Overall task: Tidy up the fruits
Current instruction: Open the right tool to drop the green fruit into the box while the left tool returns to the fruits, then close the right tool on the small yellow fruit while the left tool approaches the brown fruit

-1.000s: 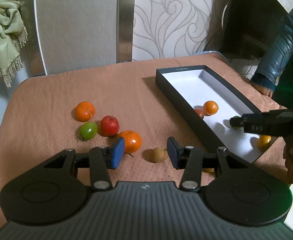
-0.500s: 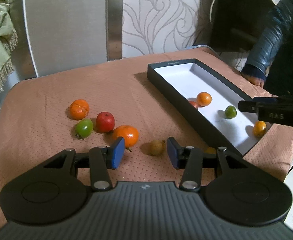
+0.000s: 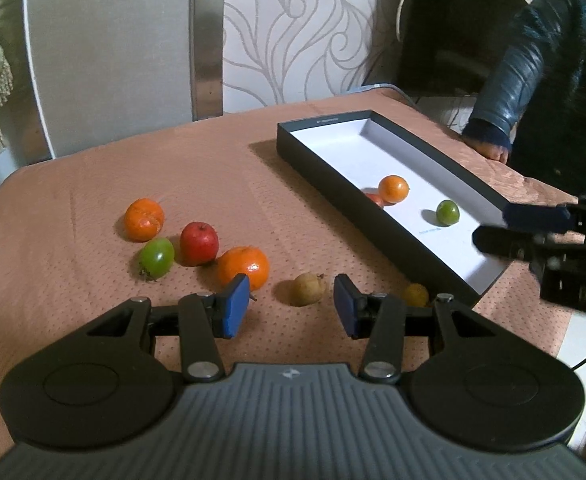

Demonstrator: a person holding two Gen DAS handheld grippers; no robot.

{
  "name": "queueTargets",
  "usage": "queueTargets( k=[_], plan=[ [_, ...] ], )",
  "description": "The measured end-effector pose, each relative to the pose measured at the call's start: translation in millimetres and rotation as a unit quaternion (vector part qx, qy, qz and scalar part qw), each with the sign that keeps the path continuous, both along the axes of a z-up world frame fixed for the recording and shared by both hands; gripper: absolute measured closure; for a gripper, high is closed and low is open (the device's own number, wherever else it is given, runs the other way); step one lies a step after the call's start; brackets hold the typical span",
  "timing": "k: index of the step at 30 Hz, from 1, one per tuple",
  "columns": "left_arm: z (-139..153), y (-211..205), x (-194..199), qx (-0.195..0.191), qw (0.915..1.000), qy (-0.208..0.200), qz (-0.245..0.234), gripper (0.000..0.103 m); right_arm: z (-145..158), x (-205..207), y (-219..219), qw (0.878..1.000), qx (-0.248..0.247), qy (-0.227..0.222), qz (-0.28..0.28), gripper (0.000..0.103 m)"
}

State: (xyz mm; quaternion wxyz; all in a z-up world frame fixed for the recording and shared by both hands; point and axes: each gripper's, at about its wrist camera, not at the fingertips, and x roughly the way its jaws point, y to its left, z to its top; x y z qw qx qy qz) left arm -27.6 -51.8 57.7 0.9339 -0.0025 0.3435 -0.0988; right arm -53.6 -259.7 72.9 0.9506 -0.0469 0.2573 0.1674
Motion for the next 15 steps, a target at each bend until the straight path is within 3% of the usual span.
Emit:
queueTargets(
  k=[5, 9, 15],
  plan=[
    [-0.9, 6.0, 0.6, -0.003, 1.0000, 0.001, -0.007, 0.050, -5.8, -11.9, 18.8, 1.000, -0.012, 0.005, 0.025, 0.060],
    [-0.7, 12.2, -0.1, -0.003, 0.9999, 0.002, -0.010, 0.050, -13.4, -12.2, 32.3, 0.999, -0.023, 0.020, 0.038, 0.067],
    [0.2, 20.8, -1.0, 0.000, 0.9999, -0.001, -0.010, 0.050, -26.6, -5.6, 45.2, 0.998, -0.043, 0.041, 0.033, 0.067]
  ],
)
